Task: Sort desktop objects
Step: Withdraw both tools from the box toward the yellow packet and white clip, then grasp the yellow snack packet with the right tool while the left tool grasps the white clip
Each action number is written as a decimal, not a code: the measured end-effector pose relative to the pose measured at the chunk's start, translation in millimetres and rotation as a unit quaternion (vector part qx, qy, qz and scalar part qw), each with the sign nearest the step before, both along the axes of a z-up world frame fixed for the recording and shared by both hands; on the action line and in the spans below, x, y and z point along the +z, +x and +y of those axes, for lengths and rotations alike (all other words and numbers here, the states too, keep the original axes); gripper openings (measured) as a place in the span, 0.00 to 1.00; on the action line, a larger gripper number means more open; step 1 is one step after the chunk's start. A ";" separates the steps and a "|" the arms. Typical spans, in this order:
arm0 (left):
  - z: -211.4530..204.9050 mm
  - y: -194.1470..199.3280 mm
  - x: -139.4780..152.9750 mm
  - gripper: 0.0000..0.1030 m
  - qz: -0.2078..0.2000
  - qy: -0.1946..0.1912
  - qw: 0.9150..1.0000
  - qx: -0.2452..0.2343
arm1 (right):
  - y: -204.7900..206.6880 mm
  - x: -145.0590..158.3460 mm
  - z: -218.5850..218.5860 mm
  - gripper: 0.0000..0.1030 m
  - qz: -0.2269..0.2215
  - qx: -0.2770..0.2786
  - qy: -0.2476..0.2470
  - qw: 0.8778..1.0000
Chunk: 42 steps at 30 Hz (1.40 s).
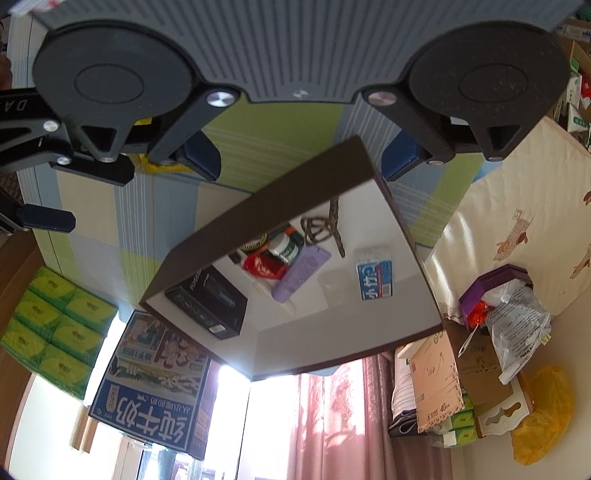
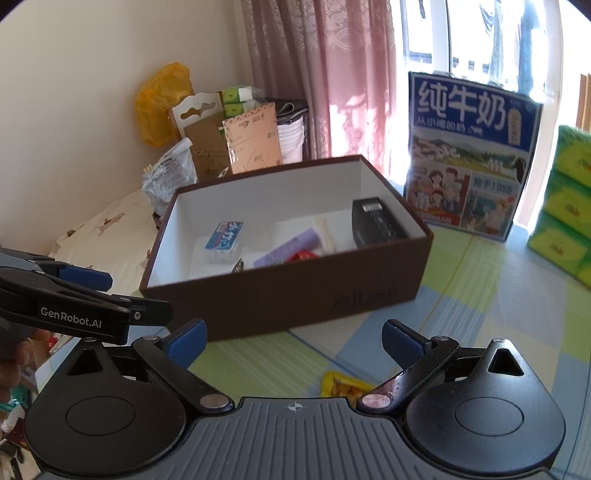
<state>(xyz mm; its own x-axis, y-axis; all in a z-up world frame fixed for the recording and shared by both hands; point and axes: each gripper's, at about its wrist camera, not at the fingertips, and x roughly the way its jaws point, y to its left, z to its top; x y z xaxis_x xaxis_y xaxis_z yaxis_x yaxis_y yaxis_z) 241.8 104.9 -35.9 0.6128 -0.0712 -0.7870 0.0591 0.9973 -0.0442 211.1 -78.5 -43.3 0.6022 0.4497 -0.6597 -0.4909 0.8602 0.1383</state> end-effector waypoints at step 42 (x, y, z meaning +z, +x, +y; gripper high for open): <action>44.0 5.8 -76.9 0.89 0.086 0.010 0.995 0.052 | 37.1 -131.2 -3.7 0.61 0.124 -0.148 -0.038 0.980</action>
